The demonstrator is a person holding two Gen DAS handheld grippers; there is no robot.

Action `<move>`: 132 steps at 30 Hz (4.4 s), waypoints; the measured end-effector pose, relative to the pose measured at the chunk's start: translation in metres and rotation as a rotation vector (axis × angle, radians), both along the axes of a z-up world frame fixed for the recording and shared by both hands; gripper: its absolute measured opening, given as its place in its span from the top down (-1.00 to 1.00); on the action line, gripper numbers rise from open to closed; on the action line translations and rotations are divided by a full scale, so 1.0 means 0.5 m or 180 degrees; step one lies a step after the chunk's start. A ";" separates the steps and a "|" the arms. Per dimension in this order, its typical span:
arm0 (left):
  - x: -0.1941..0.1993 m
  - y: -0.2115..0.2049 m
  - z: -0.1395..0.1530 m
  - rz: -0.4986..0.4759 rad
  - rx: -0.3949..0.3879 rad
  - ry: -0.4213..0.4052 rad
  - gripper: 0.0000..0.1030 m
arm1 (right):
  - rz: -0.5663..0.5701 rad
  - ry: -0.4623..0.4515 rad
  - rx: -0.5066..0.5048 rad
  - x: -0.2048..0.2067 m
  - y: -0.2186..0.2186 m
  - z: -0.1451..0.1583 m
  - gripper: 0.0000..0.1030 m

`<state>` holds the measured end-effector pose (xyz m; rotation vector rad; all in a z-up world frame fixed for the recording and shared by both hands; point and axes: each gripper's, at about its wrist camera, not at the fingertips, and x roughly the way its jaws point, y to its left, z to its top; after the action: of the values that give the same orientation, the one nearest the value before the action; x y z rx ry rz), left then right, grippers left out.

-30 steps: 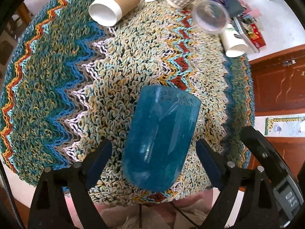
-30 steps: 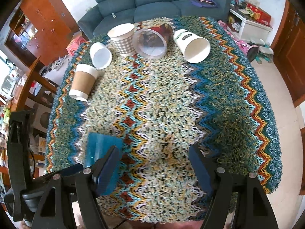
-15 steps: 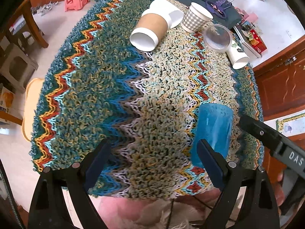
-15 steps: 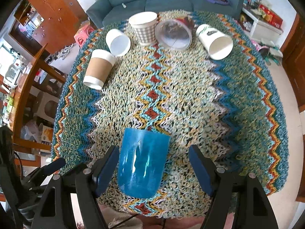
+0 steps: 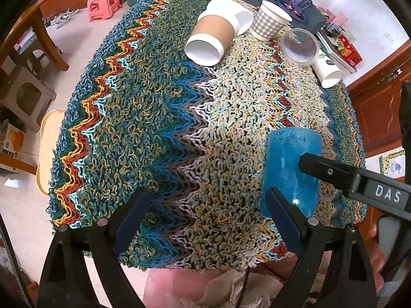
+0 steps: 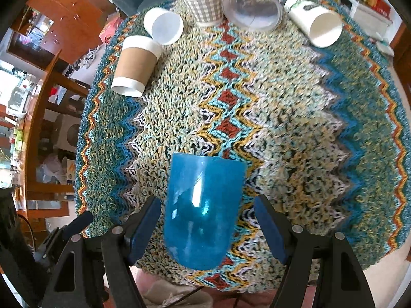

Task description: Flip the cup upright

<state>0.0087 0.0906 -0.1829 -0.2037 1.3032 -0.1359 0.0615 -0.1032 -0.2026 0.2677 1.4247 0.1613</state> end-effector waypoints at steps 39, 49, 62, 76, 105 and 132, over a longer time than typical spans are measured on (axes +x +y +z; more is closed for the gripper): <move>0.007 0.009 -0.017 0.0037 0.0003 -0.0017 -0.80 | 0.0135 -0.1249 -0.0593 0.039 0.005 0.055 -0.37; 0.016 0.002 -0.016 0.0085 0.0033 -0.0064 -0.80 | -0.0311 -0.1740 -0.0889 0.067 -0.052 0.027 -0.37; 0.017 -0.020 -0.011 0.0023 0.0033 -0.0104 -0.80 | -0.0219 -0.1965 -0.0965 0.004 -0.111 -0.012 -0.38; -0.004 -0.042 0.018 -0.0041 0.0073 -0.0242 -0.80 | 0.0129 -0.1921 -0.1154 -0.071 -0.083 0.000 -0.50; -0.044 -0.099 0.231 -0.0162 0.0410 -0.1059 -0.80 | -0.0044 -0.1986 -0.0868 -0.175 -0.109 0.284 -0.50; -0.054 -0.119 0.369 0.0063 0.0562 -0.1359 -0.80 | -0.0247 -0.2247 -0.0867 -0.186 -0.129 0.413 -0.55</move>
<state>-0.0181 0.0311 0.0018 -0.0322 0.8816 -0.0429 -0.0313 -0.1676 0.0041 0.0279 0.7208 -0.0085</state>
